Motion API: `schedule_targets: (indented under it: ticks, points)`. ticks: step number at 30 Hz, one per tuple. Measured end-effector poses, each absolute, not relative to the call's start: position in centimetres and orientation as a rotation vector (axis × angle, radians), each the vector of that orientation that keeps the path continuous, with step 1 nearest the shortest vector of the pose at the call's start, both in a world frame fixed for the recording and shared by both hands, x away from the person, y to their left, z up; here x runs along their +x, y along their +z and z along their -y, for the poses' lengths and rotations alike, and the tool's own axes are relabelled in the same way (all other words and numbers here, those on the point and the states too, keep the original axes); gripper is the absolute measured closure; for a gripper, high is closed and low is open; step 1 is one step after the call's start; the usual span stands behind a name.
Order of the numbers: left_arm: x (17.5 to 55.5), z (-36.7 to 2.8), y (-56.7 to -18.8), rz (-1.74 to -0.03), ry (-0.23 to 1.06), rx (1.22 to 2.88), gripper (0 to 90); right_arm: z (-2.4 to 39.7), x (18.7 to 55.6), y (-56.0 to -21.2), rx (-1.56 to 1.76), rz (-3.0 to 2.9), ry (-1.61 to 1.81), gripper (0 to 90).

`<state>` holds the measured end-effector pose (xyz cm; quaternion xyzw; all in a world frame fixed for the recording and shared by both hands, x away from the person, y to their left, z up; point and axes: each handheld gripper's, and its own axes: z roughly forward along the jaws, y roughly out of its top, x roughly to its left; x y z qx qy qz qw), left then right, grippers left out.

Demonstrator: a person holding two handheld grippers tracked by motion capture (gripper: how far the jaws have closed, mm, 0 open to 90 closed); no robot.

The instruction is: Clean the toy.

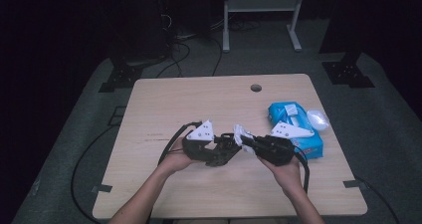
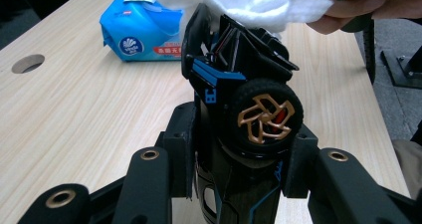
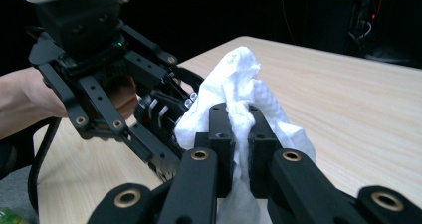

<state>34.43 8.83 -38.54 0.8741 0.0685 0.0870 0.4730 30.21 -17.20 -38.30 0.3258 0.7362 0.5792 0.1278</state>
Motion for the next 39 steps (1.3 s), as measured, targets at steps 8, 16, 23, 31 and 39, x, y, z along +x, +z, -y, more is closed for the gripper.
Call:
schedule_targets:
  ticks: [8,16,23,31,39]
  points:
    - [34.4,-8.6,-38.5,-0.16,0.219,2.141,58.1,16.4,29.9,-37.5,0.891,-2.146,1.698,84.3]
    - [34.5,-8.4,-38.7,-0.166,0.214,2.143,58.1,16.6,30.1,-37.5,0.892,-2.157,1.621,84.3]
    - [34.4,-8.3,-38.6,-0.17,0.218,2.147,58.1,15.6,29.9,-36.8,0.836,-2.169,1.63,84.3]
    - [34.4,-8.1,-38.8,-0.17,0.222,2.165,58.1,15.2,29.8,-36.8,0.834,-2.182,1.607,84.3]
    - [34.3,-8.1,-38.8,-0.172,0.228,2.172,58.1,14.8,30.0,-36.4,0.811,-2.198,1.615,84.3]
